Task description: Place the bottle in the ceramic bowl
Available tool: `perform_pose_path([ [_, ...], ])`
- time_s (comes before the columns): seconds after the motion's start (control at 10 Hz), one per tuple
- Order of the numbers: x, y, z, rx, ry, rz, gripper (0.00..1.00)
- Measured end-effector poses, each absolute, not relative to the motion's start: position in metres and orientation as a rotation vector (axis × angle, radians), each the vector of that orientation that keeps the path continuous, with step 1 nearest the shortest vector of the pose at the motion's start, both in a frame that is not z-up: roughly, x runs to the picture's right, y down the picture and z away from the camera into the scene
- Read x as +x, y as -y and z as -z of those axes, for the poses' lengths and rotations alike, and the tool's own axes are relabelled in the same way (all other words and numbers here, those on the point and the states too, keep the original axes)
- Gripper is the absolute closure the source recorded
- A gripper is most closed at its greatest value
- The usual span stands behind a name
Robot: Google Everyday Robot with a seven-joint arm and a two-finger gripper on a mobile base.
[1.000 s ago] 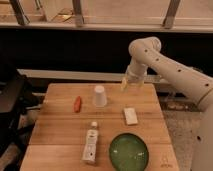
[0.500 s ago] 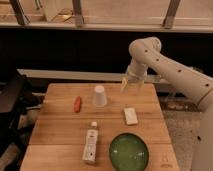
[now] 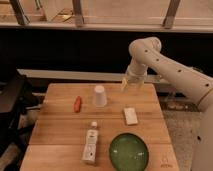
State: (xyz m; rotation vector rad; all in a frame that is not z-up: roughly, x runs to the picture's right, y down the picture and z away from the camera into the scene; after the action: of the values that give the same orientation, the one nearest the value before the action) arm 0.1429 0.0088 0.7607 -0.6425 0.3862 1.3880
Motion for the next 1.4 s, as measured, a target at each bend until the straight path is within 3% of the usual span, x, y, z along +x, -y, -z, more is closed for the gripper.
perform_pose_path([
  [0.9,0.139,-0.006,-0.758,-0.633,-0.385,-1.385,0.40],
  [1.4,0.072,-0.019,-0.751,-0.621,-0.344,-1.301,0.40],
])
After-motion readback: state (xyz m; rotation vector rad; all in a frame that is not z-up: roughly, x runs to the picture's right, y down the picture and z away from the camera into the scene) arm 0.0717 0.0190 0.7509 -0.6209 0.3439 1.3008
